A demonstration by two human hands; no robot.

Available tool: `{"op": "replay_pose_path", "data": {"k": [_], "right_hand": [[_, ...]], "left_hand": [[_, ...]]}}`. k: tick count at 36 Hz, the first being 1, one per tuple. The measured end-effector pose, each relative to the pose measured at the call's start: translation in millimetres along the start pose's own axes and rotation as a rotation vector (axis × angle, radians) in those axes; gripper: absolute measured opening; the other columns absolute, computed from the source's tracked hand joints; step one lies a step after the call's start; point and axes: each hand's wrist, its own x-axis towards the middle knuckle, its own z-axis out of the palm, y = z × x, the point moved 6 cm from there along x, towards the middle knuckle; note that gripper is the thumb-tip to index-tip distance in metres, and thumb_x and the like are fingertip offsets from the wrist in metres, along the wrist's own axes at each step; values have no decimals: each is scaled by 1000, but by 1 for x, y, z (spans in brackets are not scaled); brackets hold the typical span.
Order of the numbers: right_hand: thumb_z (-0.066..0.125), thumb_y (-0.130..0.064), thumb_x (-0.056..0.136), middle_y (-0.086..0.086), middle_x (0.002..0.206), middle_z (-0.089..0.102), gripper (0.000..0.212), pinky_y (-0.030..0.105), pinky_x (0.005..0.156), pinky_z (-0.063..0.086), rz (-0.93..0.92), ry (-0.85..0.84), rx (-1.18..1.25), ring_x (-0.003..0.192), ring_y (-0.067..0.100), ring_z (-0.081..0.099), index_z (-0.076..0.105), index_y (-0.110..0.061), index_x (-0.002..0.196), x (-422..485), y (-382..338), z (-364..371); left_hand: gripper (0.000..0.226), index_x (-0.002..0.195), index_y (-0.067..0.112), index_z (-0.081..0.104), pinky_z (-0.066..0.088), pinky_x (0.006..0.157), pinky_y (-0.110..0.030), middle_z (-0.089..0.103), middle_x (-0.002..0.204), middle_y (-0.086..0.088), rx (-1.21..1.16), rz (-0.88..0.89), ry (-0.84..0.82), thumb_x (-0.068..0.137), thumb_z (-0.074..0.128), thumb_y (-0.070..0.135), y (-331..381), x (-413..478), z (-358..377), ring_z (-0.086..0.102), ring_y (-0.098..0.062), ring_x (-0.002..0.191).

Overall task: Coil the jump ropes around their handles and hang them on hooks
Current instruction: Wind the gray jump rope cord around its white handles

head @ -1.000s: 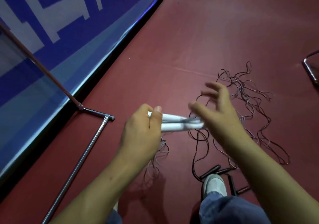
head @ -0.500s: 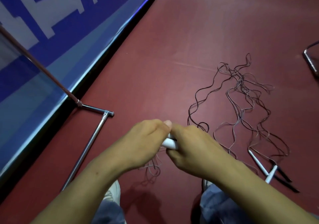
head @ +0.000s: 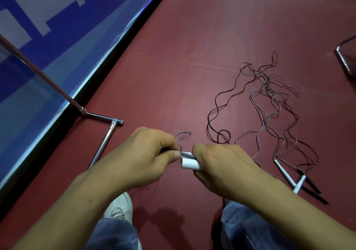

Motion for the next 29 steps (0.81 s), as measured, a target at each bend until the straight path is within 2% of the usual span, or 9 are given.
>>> {"op": "replay_pose_path", "data": {"k": [2, 4, 6, 8, 11, 17, 21, 26, 29], "right_hand": [[32, -47, 88, 0, 69, 58, 20, 34, 48, 27, 1, 64, -32, 53, 32, 42, 25, -28, 86, 0, 3, -4], [36, -46, 94, 0, 81, 61, 21, 35, 56, 29, 38, 4, -31, 67, 34, 53, 26, -27, 91, 0, 7, -6], [43, -43, 97, -1, 90, 61, 23, 36, 62, 30, 77, -46, -17, 76, 33, 54, 27, -27, 94, -1, 11, -7], [45, -43, 96, -2, 87, 57, 24, 37, 62, 33, 85, -24, -2, 74, 30, 47, 27, -27, 94, -1, 12, -11], [47, -41, 95, -6, 81, 48, 25, 37, 61, 35, 113, -25, 59, 72, 30, 46, 26, -27, 91, -2, 14, -12], [49, -39, 94, -8, 74, 37, 24, 37, 55, 25, 88, 43, 60, 69, 26, 42, 29, -27, 91, -3, 15, -22], [47, -40, 96, -10, 73, 30, 22, 37, 59, 33, 89, 23, 48, 71, 27, 42, 28, -28, 93, -3, 15, -16], [42, -44, 96, -9, 91, 33, 27, 37, 60, 34, 91, -9, 53, 78, 30, 52, 18, -33, 93, -1, 15, -10], [35, -50, 89, -8, 97, 33, 23, 37, 54, 37, 64, 33, 76, 69, 32, 53, 25, -30, 95, -1, 13, -12]], "left_hand": [[15, 81, 26, 74, 39, 56, -23, 62, 67, 8, 20, 59, 49, 89, 66, 36, 1, 0, -3, 56, -10, 65], [18, 79, 25, 74, 39, 55, -24, 61, 66, 8, 42, 91, 74, 85, 63, 39, 2, 0, -6, 55, -10, 63], [18, 77, 26, 73, 39, 55, -25, 61, 64, 7, 16, 75, 85, 84, 63, 39, 1, -1, -9, 56, -12, 63], [19, 75, 26, 72, 40, 54, -27, 61, 64, 6, -24, 56, 85, 83, 63, 40, 0, -2, -10, 57, -14, 63], [20, 75, 24, 73, 41, 53, -26, 62, 63, 7, -57, 52, 80, 83, 63, 39, 0, -3, -10, 57, -16, 62], [17, 75, 28, 75, 37, 50, -19, 61, 59, 9, -90, 29, 119, 80, 65, 41, -2, -4, -17, 56, -14, 59], [18, 76, 28, 76, 42, 54, -26, 63, 63, 9, -72, 8, 131, 80, 64, 42, -5, -3, -18, 59, -16, 63], [15, 77, 26, 75, 40, 52, -21, 64, 64, 9, -48, -19, 118, 86, 70, 36, -7, -3, -17, 59, -14, 63], [14, 74, 26, 75, 38, 52, -19, 63, 61, 8, -91, -74, 98, 89, 75, 25, -12, -3, -14, 55, -10, 58]]}}
